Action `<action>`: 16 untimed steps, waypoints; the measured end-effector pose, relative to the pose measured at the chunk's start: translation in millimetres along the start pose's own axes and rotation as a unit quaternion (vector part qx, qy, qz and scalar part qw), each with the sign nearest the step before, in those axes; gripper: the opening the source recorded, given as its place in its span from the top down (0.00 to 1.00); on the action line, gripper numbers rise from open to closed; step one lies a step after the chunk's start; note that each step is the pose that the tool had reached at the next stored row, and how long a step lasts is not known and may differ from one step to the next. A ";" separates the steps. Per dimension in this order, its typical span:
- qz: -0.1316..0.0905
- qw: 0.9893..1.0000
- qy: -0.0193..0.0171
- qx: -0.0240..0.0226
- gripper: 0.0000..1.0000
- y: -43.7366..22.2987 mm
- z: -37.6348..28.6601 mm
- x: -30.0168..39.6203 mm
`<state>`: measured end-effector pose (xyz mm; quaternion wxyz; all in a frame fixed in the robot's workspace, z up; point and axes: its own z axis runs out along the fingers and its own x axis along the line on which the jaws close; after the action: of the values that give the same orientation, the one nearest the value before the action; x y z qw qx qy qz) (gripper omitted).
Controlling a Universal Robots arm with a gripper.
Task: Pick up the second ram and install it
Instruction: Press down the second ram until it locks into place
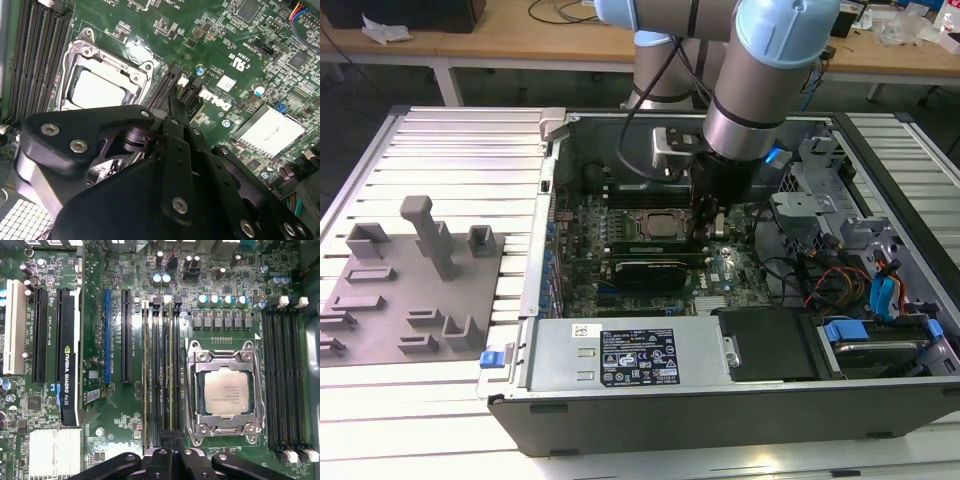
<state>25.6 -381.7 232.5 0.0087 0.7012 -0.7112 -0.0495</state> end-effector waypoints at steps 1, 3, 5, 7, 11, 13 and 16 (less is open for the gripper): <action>0.000 1.000 0.000 0.003 0.89 5.3 -1.5 0.0; 0.000 1.000 0.000 0.006 0.89 21.9 -0.3 0.4; 0.000 1.000 0.000 0.006 0.89 39.9 1.2 0.6; -0.001 1.000 0.000 0.007 0.89 56.0 2.8 0.7; -0.001 1.000 0.000 0.009 0.89 81.2 7.0 1.1; -0.001 1.000 0.000 0.009 0.89 92.2 10.5 1.0; -0.001 1.000 0.000 0.009 0.89 92.9 13.2 0.9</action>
<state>-68.1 -380.8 227.0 0.0026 0.7016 -0.7112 -0.0433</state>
